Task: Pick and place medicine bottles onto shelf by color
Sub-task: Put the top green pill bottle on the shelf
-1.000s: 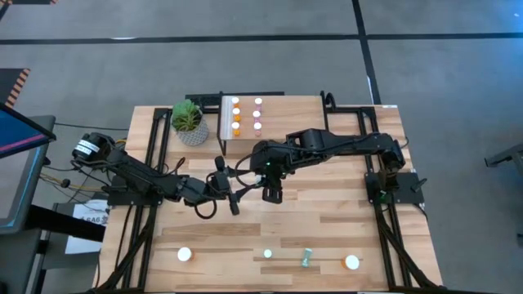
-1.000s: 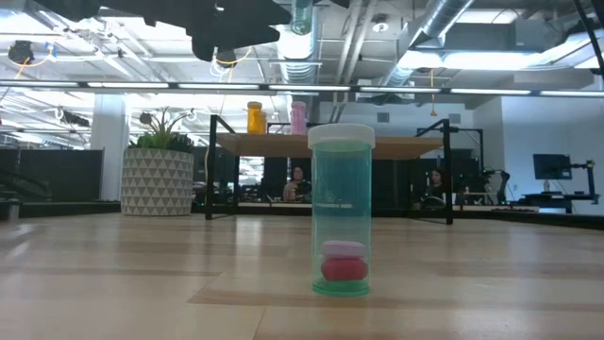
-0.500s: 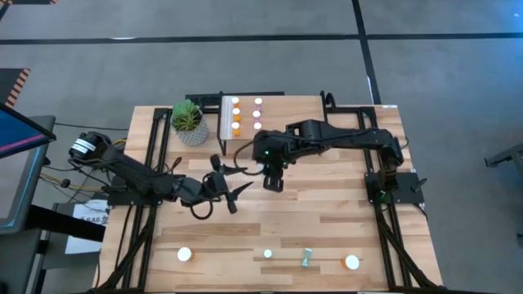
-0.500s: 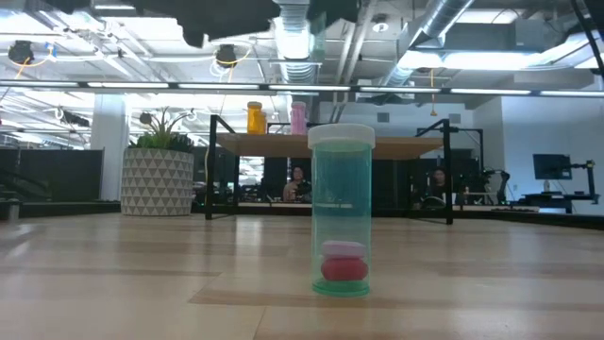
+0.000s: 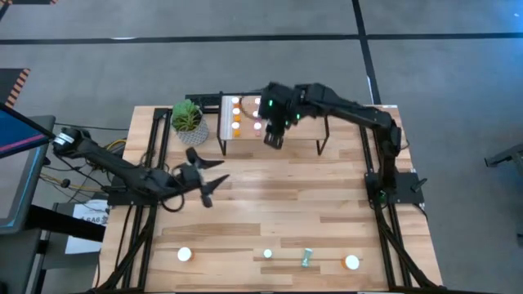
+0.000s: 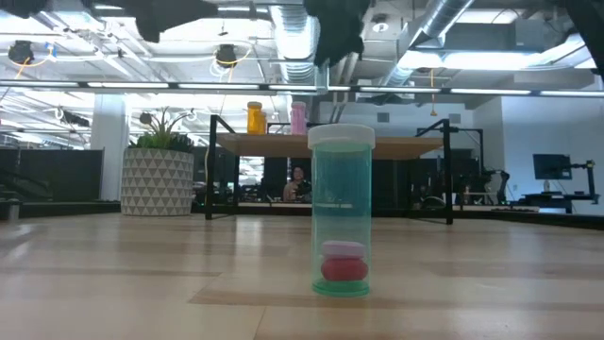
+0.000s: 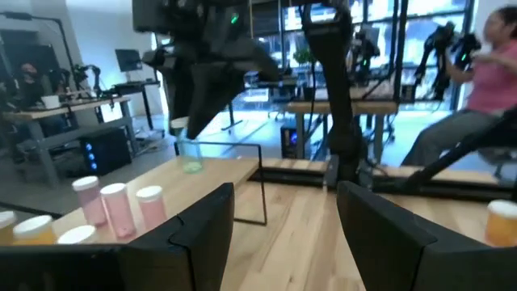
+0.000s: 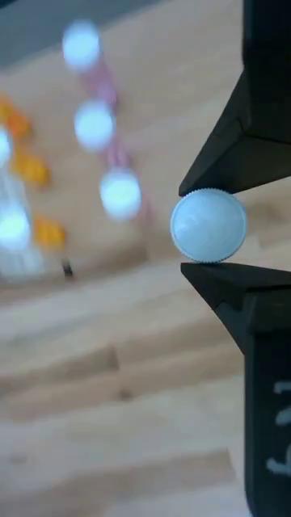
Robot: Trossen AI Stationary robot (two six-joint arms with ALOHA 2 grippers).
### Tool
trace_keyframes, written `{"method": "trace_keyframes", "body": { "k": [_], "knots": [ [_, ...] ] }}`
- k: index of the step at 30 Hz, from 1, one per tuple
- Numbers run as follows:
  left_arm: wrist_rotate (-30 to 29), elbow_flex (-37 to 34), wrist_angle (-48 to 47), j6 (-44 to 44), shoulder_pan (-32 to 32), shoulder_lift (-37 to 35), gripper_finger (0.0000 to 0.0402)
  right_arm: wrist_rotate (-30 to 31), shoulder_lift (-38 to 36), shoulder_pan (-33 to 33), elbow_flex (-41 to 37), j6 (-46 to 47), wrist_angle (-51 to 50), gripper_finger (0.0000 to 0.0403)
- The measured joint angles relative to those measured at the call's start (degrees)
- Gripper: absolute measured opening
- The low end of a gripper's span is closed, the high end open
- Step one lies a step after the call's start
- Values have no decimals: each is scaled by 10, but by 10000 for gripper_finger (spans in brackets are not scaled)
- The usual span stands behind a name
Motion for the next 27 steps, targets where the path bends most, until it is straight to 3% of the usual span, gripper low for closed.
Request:
{"method": "trace_keyframes", "body": {
  "k": [7, 19, 27],
  "knots": [
    [0, -41, -11, -6, 0, -78, 208, -39, 0, -83, -7, -12, 17, 157],
    [0, -42, -66, -28, 0, -84, 208, -102, -6, -137, -128, -21, 103, 157],
    [-1, -42, -81, -41, 0, -84, 208, -109, -97, -157, -231, -15, 177, 157]
  ]
}}
